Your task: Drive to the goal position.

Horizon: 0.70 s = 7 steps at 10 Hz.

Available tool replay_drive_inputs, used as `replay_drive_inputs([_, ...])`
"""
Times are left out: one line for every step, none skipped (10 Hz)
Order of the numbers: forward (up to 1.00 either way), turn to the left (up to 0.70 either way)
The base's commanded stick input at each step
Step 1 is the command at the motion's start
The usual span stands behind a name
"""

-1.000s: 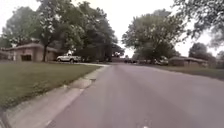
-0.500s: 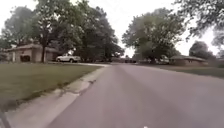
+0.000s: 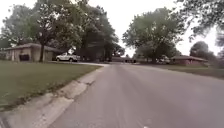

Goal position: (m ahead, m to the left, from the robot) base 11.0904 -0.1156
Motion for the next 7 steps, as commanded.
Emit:
replay_drive_inputs([0.7,0.0])
replay_drive_inputs([0.7,0.0])
replay_drive_inputs([0.7,0.0])
replay_drive_inputs([0.7,0.0])
replay_drive_inputs([0.7,0.0])
replay_drive_inputs([0.7,0.0])
replay_drive_inputs([0.7,0.0])
